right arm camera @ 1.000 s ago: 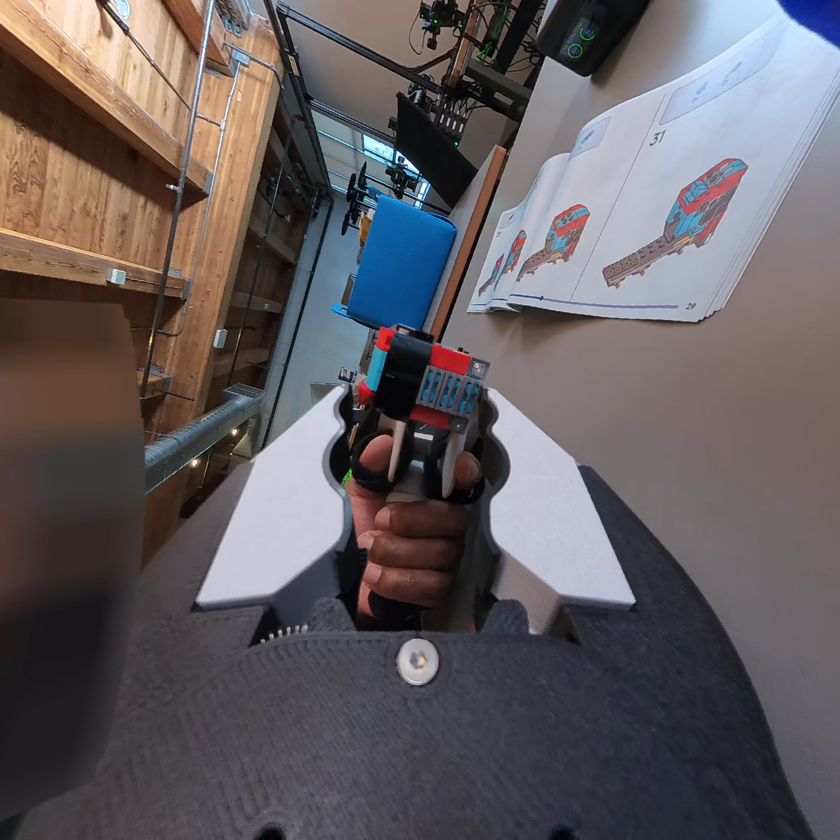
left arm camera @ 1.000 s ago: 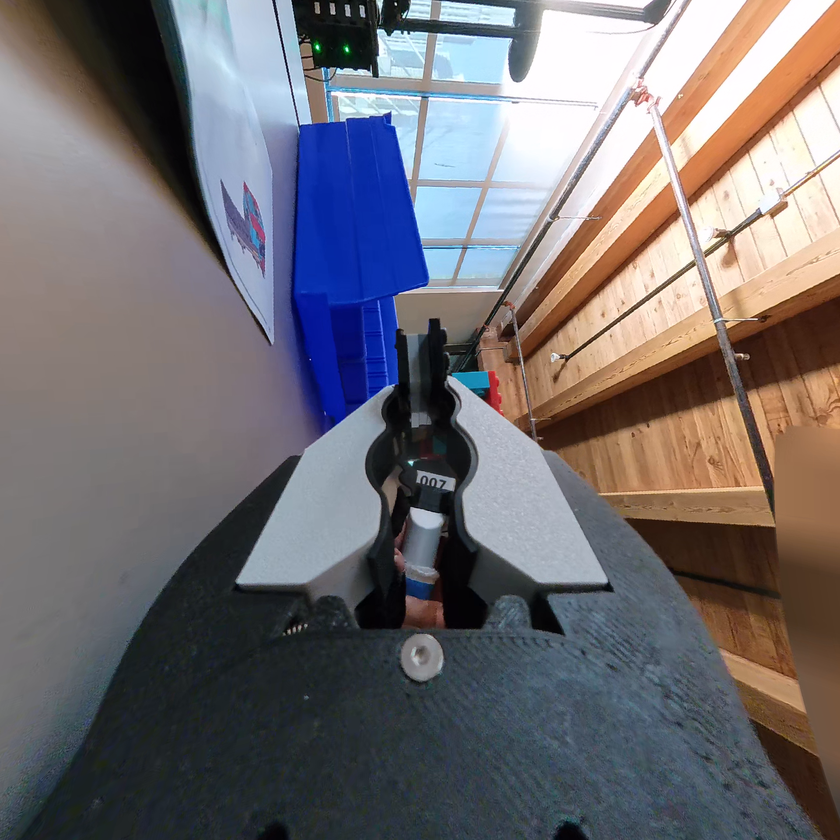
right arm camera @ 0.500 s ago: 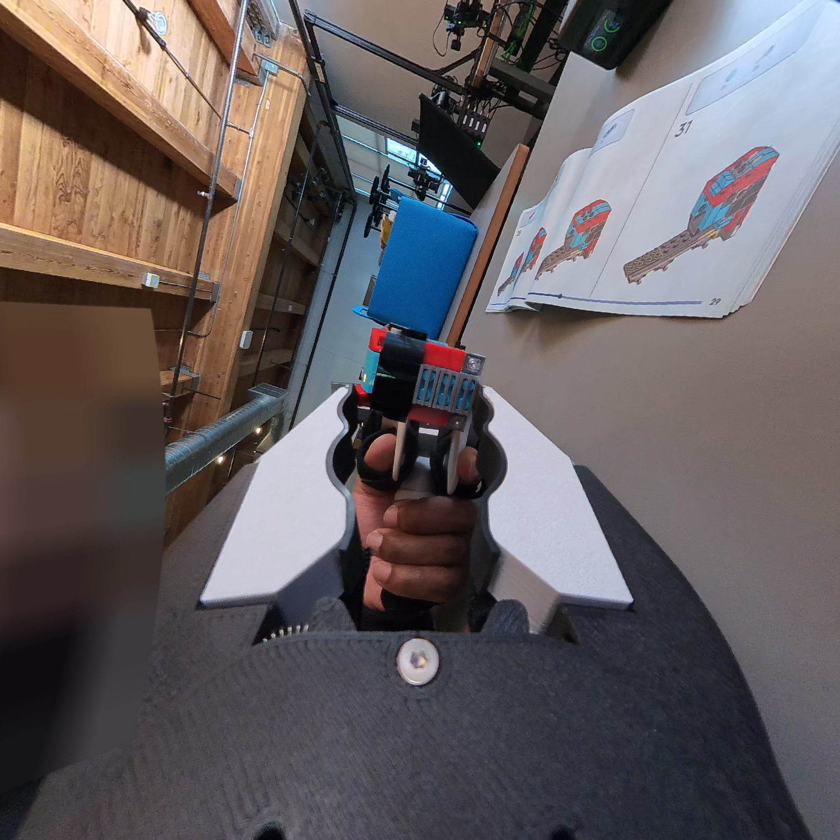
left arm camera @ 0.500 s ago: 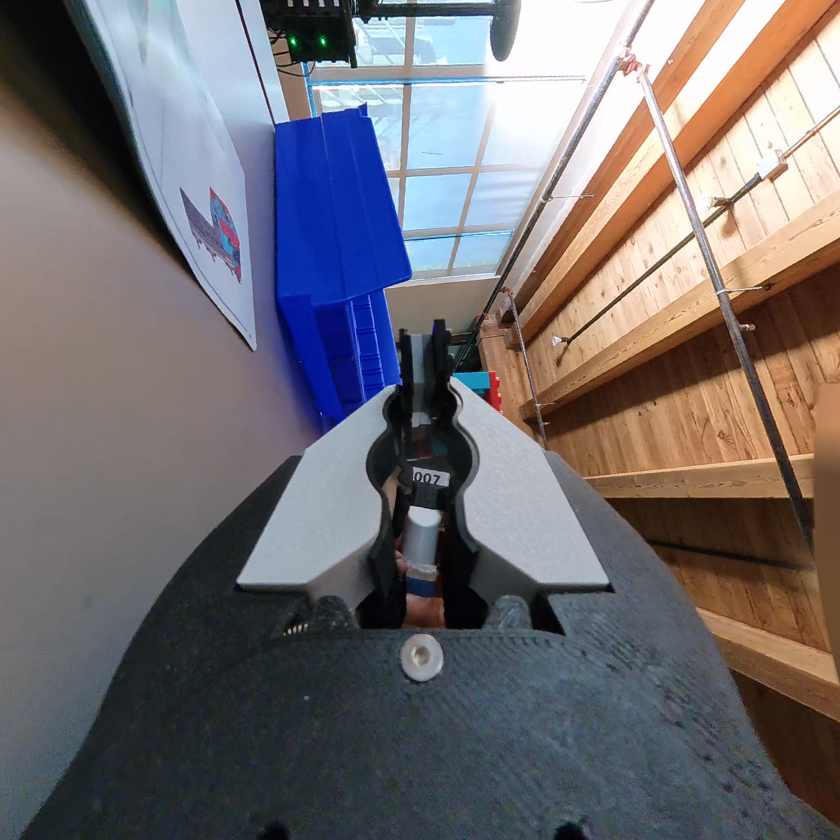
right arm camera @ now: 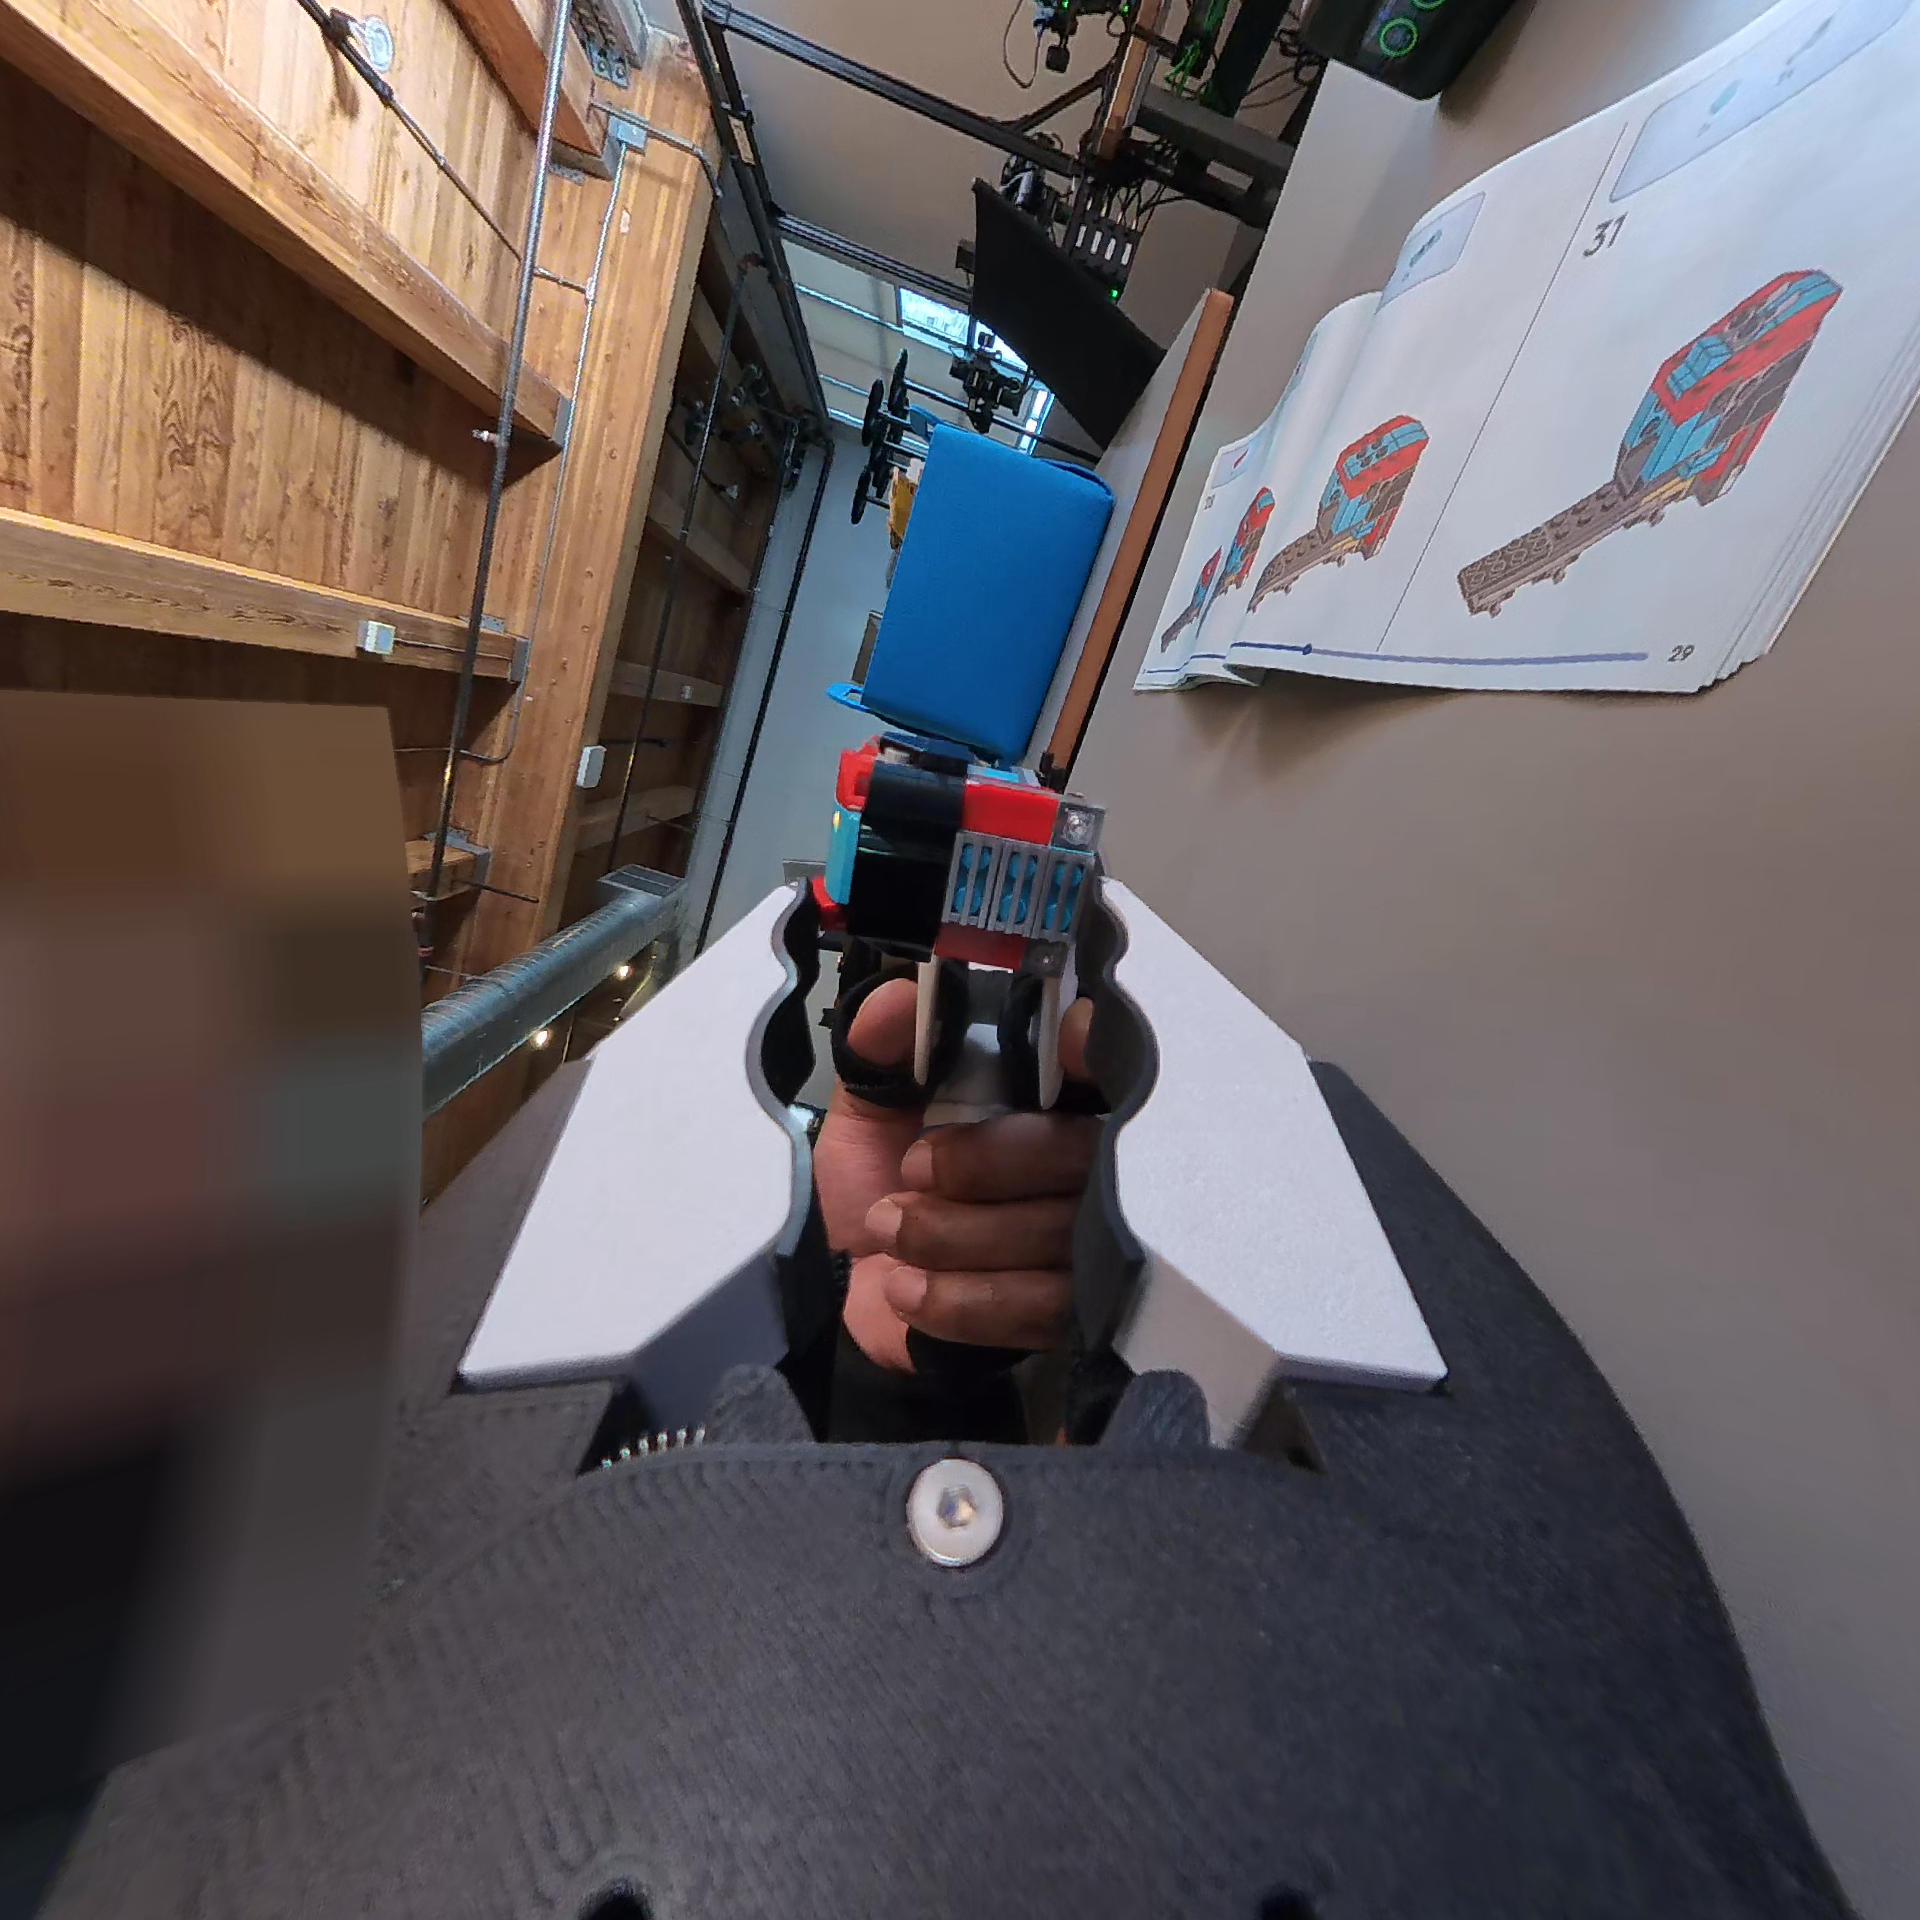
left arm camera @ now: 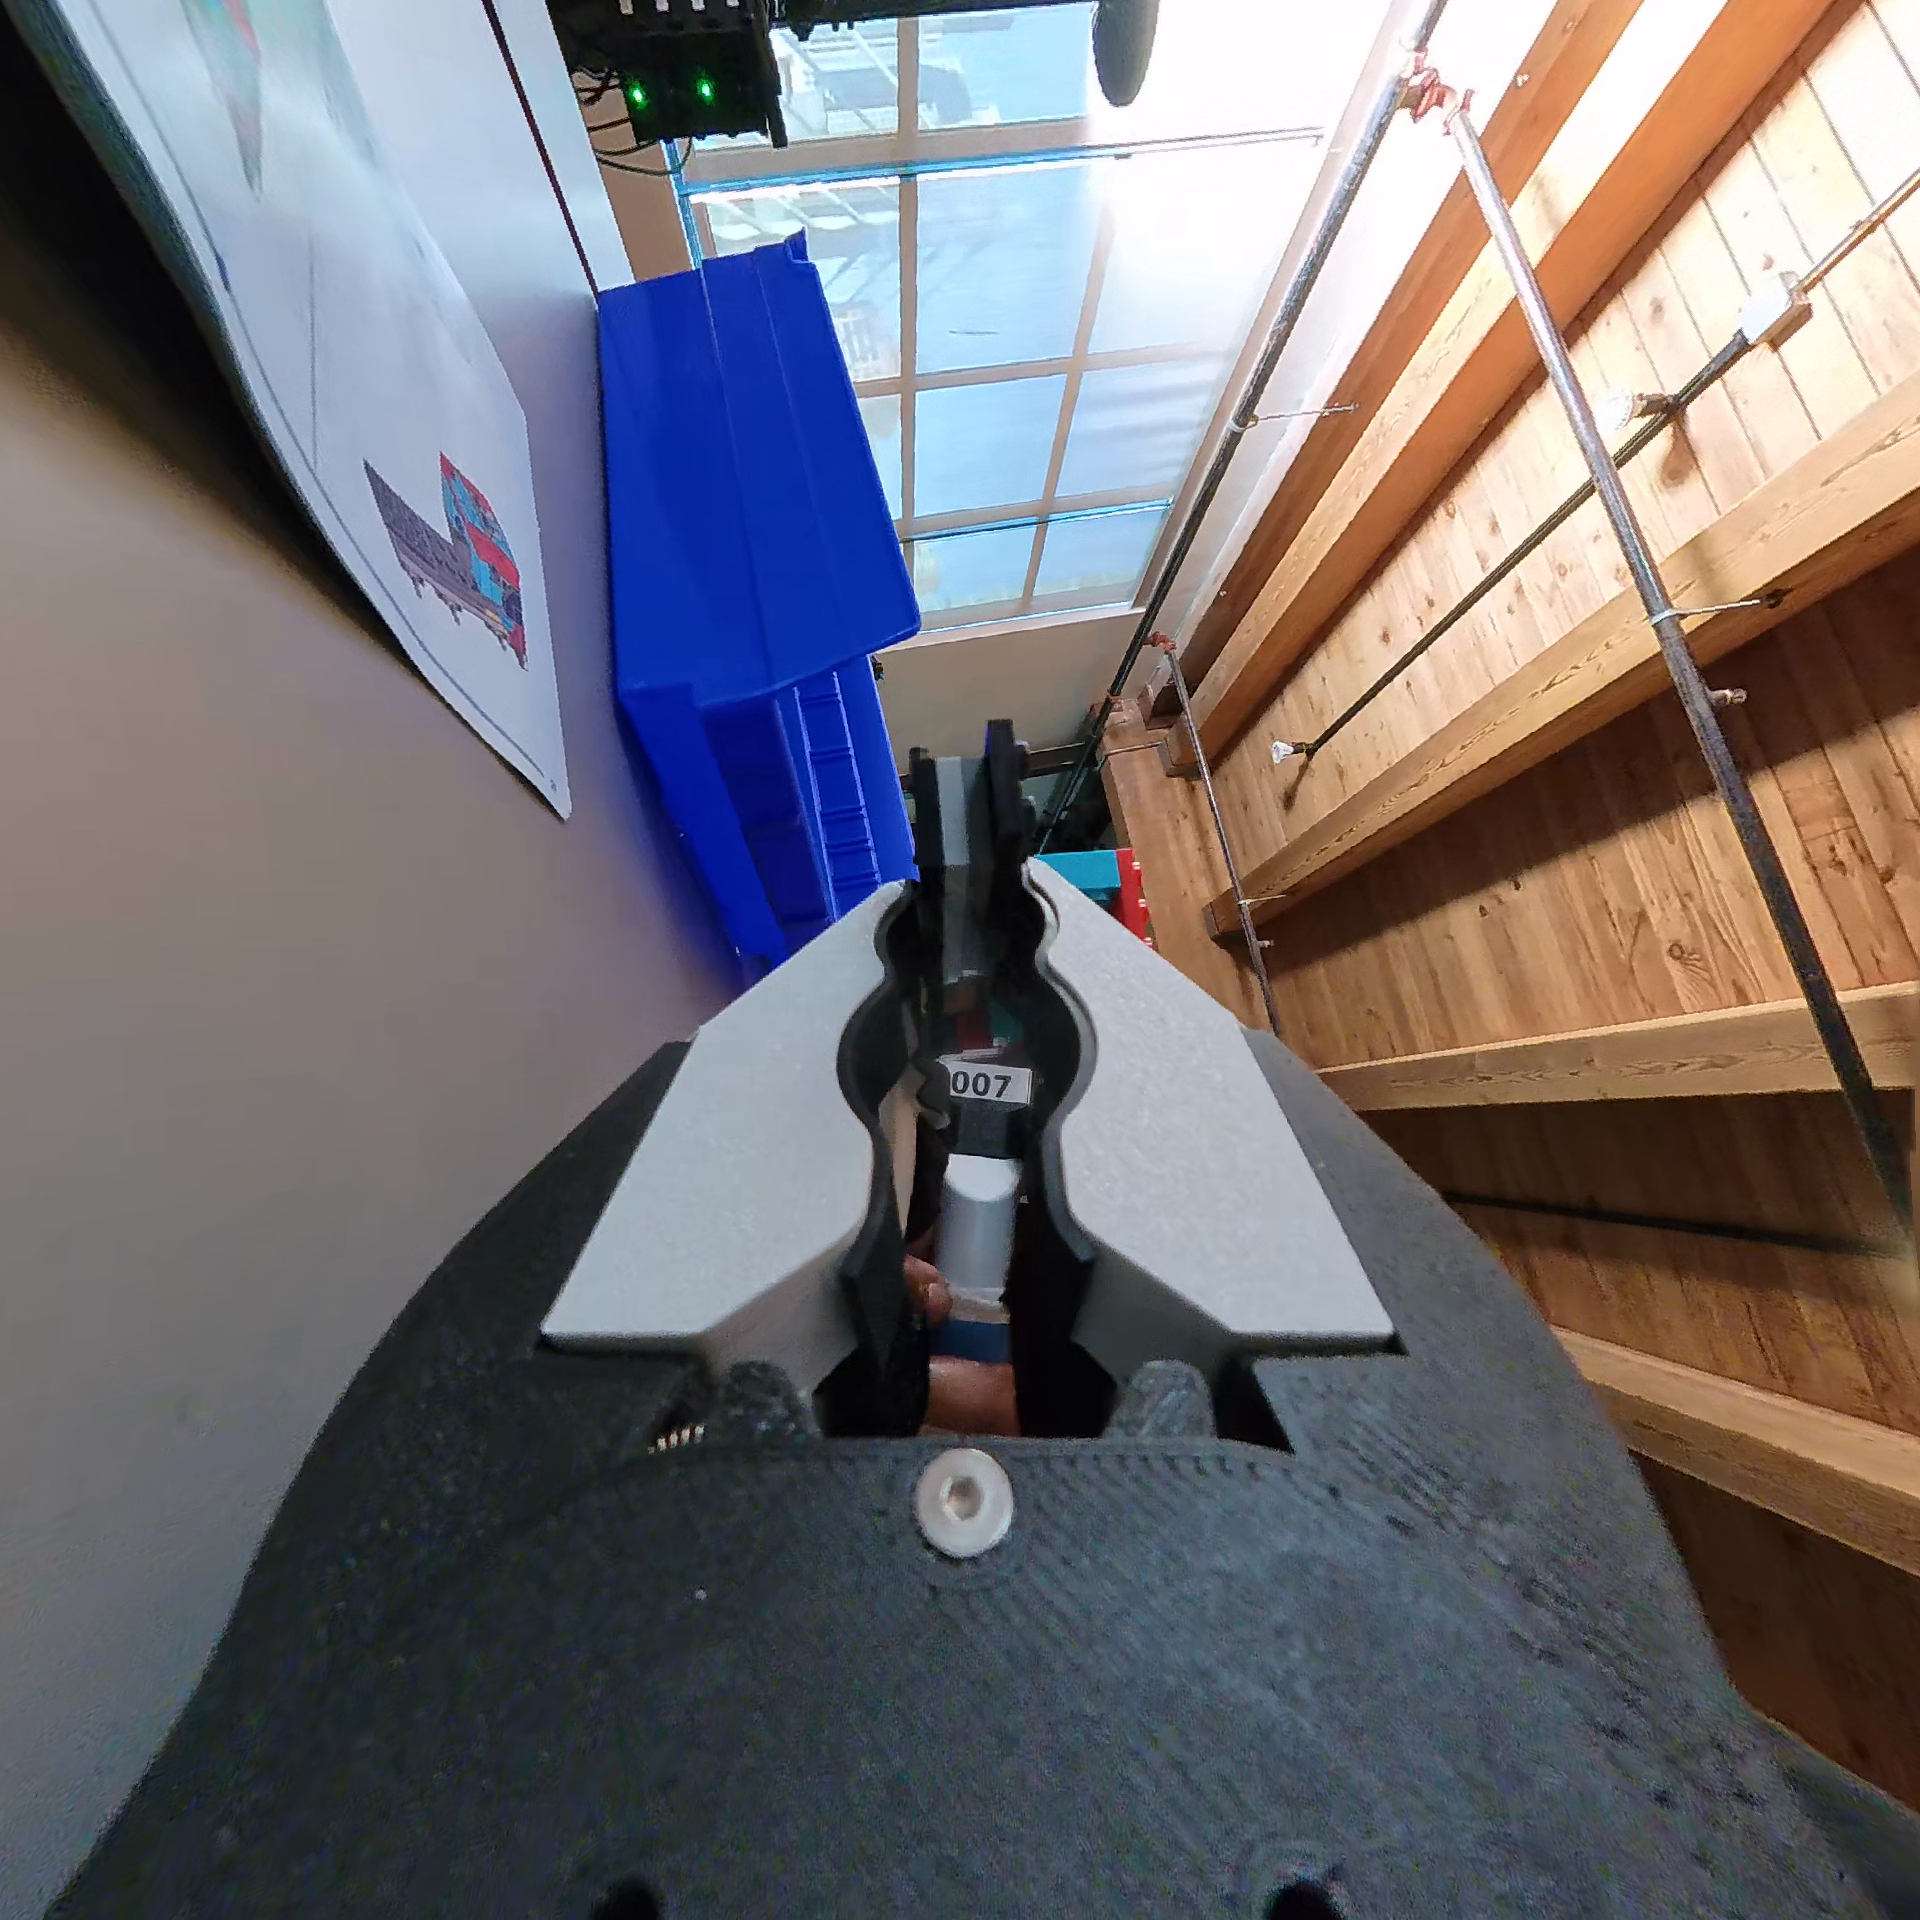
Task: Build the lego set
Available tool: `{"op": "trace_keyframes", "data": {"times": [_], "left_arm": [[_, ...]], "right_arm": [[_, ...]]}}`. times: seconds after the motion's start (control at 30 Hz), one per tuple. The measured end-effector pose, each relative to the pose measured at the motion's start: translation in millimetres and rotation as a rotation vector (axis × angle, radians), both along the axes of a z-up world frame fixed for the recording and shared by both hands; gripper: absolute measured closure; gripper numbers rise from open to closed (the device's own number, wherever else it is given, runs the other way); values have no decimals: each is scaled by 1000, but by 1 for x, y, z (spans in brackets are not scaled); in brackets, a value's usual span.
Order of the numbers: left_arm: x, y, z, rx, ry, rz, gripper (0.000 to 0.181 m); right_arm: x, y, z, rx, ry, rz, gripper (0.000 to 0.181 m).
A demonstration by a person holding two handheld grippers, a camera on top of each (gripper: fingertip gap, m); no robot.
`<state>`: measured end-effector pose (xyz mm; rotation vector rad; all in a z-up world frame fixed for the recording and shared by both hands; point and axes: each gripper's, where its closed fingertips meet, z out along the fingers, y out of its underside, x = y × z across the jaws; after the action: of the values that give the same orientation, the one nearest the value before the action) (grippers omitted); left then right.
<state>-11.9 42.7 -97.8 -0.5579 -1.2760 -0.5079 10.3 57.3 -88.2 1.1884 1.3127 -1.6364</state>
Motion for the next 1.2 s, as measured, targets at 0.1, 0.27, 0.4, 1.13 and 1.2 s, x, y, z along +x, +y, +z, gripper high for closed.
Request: {"op": "trace_keyframes", "data": {"times": [0.1, 0.27, 0.4, 1.13, 1.2], "left_arm": [[0, 0, 0, -5, 5, 1, 166], [0, -1, 1, -5, 11, 4, 166], [0, -1, 1, 7, 6, 4, 166], [0, -1, 6, 11, 36, 4, 166], [0, -1, 6, 14, 36, 5, 166]], "right_arm": [[1, -1, 0, -3, -9, 11, 131], [2, -2, 1, 2, -1, 20, 131], [1, -2, 1, 8, 13, 8, 130], [1, 0, 6, -17, 22, 5, 133], [1, 0, 6, -20, 21, 4, 133]]}}
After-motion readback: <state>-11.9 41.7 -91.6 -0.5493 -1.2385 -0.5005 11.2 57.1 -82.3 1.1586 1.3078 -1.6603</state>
